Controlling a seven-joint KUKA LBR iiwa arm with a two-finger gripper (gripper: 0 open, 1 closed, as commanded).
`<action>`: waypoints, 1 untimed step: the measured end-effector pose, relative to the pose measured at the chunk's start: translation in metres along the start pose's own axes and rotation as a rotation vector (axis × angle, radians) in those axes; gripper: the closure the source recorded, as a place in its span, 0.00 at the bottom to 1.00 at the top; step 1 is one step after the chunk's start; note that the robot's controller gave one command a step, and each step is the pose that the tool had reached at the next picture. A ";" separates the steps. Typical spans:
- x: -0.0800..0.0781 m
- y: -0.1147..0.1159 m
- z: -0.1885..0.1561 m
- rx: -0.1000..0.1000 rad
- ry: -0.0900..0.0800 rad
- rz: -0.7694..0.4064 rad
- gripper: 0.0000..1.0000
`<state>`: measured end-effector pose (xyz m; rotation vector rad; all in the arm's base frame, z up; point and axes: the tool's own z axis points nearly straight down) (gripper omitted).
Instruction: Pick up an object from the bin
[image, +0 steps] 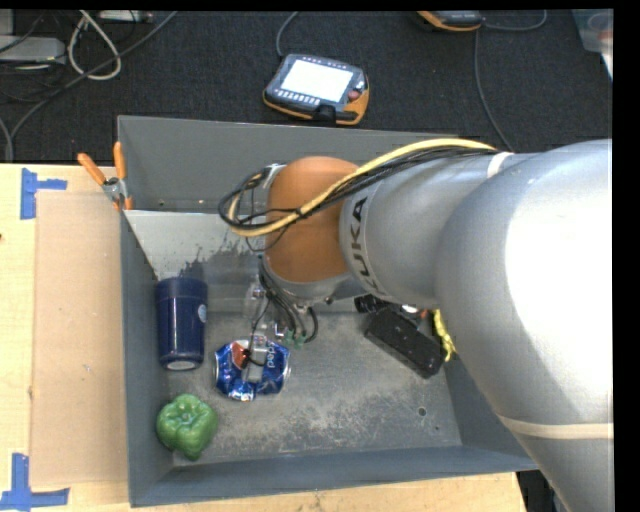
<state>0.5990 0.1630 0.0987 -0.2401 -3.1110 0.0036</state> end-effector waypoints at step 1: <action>0.017 -0.043 0.018 -0.002 0.003 0.061 0.00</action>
Offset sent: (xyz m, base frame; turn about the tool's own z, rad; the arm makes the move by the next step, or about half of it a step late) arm -0.0623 0.0421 -0.0258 -0.6816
